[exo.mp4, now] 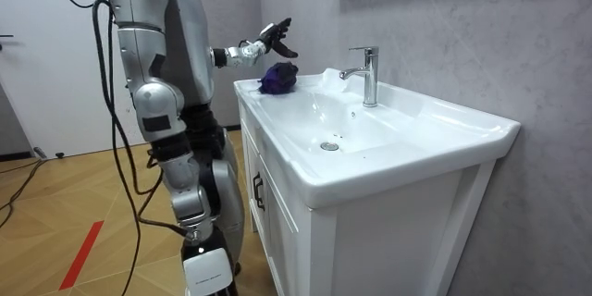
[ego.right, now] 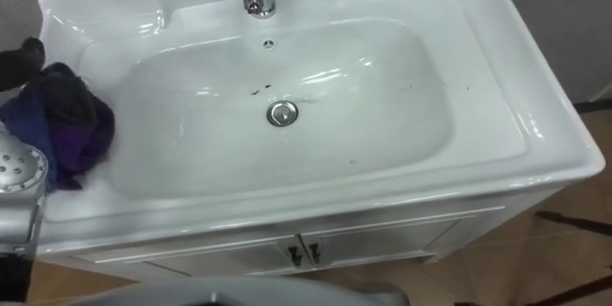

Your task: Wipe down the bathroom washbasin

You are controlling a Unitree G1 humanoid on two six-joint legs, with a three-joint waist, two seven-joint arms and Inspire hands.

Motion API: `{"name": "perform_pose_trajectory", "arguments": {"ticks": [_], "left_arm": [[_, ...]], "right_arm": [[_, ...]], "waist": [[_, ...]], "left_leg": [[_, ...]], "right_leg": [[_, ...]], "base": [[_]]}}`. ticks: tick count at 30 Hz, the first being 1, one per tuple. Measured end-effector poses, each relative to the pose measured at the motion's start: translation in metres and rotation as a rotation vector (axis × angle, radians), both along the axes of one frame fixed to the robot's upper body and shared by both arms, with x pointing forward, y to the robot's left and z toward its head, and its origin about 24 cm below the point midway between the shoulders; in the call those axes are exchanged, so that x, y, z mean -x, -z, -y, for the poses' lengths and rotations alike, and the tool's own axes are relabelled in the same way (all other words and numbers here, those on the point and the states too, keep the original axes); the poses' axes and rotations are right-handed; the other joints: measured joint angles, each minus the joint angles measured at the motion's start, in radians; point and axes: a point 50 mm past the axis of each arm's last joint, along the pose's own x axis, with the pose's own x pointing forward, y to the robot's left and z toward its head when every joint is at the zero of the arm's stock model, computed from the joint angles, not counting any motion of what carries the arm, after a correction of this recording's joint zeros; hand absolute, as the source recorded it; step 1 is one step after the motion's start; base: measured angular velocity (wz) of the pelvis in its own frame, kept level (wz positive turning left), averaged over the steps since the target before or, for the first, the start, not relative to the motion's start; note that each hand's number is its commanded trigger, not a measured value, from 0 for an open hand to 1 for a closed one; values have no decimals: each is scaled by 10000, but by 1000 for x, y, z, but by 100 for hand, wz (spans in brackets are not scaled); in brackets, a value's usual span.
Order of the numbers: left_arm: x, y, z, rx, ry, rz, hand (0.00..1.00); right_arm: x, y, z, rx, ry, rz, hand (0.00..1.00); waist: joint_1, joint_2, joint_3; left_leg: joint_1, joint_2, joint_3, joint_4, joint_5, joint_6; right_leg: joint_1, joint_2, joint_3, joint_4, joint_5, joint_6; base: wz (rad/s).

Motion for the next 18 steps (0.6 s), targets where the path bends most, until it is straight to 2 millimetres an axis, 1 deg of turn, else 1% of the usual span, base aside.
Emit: {"name": "perform_pose_trajectory", "arguments": {"ticks": [3,5,7,11,12,15,16,17,18], "left_arm": [[2,-3,-4,-54,-283,208,0],[2,-10,-9,-242,-551,515,0],[-1,-19,-13,-568,-682,785,0],[4,-35,-29,-1190,-1250,1123,0],[5,-36,-31,-1220,-1331,1164,0],[10,-37,-38,-1293,-1794,1268,0],[14,-38,-44,-1296,-2083,1266,0],[21,-38,-53,-1314,-2527,1236,0],[24,-37,-57,-1291,-2750,1194,0]], "right_arm": [[1,0,0,3,2,-28,0],[2,0,0,1,-5,-90,0],[3,0,1,31,-30,-106,0],[3,-1,3,156,96,60,0],[4,-1,3,216,102,48,0],[7,-2,6,472,274,2,0],[7,-2,7,506,331,6,0],[10,-3,8,519,546,28,0],[13,-3,9,540,684,6,0]], "waist": [[40,155,-14],[160,262,-53],[248,278,-60],[389,278,-57],[418,278,-57],[666,286,-43],[814,298,-49],[887,306,-49],[950,317,-46]], "left_leg": [[-5,0,6,-32,0,0],[-23,0,0,-18,2,-1],[-71,2,-6,-16,2,-1],[-18,-1,-5,-122,2,-1],[-3,-4,-7,-142,2,-1],[-29,-48,-13,-119,2,0],[-31,-56,-6,-119,2,0],[-6,-60,-10,-118,2,0],[6,-63,-12,-119,2,0]], "right_leg": [[-24,1,7,-5,0,0],[-76,-2,0,11,-1,-1],[-148,-15,-21,48,-2,-4],[-23,-26,-53,34,-3,-4],[6,-26,-60,17,-3,-3],[-5,-62,-66,9,-26,32],[-21,-67,-57,2,-35,36],[-33,-71,-57,-12,-44,37],[-54,-74,-56,-20,-46,40]], "base": [[0],[0],[0],[0],[0],[1],[0],[0],[0]]}}
